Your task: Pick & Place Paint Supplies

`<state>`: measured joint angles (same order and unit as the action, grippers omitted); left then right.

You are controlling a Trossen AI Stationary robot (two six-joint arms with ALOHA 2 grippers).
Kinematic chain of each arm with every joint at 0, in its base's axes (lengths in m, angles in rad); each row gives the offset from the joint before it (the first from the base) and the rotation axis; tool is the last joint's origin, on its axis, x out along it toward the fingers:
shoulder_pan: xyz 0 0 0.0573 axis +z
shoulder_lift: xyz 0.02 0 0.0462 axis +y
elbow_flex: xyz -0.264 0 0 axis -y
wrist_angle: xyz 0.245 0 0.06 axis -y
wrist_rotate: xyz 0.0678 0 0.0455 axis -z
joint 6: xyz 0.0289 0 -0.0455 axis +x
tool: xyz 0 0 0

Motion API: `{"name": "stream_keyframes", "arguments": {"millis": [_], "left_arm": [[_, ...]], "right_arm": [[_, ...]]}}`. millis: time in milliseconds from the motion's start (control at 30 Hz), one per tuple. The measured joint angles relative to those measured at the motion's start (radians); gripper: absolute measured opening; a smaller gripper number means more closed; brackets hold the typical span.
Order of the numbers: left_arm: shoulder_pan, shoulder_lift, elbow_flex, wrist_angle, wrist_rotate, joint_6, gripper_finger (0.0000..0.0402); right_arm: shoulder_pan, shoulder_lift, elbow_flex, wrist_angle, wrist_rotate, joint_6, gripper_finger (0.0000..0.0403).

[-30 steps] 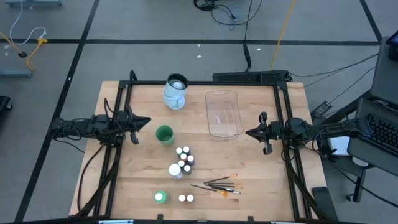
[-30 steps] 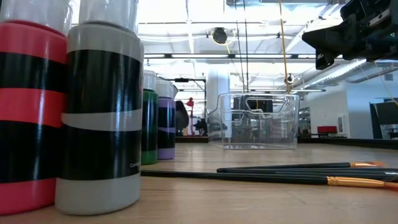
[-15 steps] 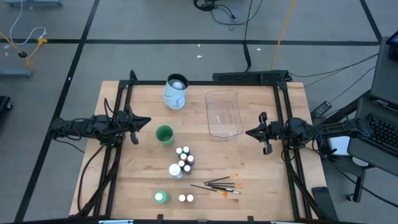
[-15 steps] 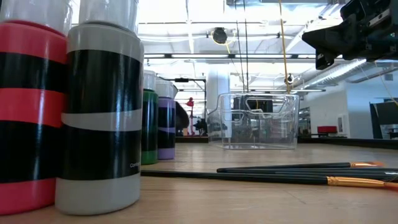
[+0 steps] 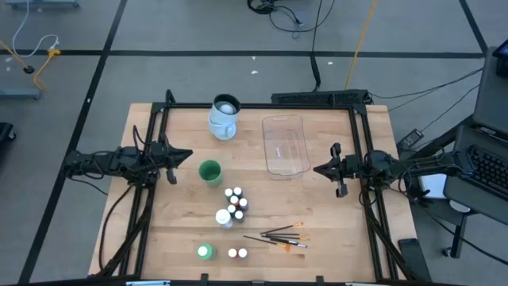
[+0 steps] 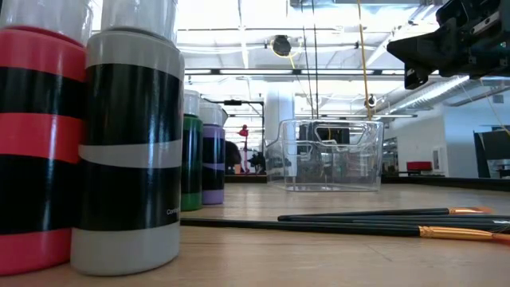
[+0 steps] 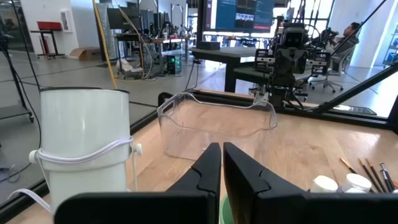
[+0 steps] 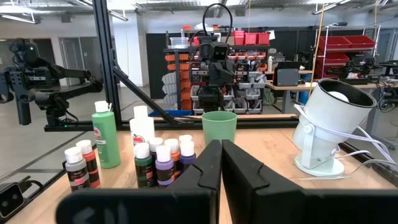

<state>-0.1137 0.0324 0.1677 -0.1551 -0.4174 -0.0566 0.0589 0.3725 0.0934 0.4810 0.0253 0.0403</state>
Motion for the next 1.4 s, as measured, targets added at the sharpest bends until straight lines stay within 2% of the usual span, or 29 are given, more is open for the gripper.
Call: {"name": "stream_keyframes", "arguments": {"millis": [500, 767, 1000, 1100, 1300, 1400], "left_arm": [[0.0, 0.0, 0.0, 0.004, 0.0, 0.0, 0.0024], [0.0, 0.0, 0.0, 0.093, 0.001, -0.002, 0.0024], [0.0, 0.0, 0.0, 0.093, -0.006, -0.127, 0.0024], [0.002, -0.001, 0.0, 0.116, -0.025, -0.123, 0.0024], [0.001, 0.034, -0.02, 0.075, 0.016, -0.022, 0.0013], [0.001, 0.067, -0.05, 0.128, 0.017, -0.041, 0.0004]], "right_arm": [[0.0, 0.0, 0.0, 0.0, 0.0, 0.0, 0.0004], [0.0, 0.0, 0.0, 0.003, 0.0, 0.0, 0.0004], [0.0, 0.0, 0.0, 0.015, 0.0, 0.0, 0.0004], [0.0, 0.006, 0.0, 0.034, 0.001, 0.0, 0.0004], [0.0, 0.01, 0.0, 0.038, 0.0, -0.007, 0.0004], [0.001, 0.019, 0.0, 0.019, -0.003, -0.09, 0.0004]]}}
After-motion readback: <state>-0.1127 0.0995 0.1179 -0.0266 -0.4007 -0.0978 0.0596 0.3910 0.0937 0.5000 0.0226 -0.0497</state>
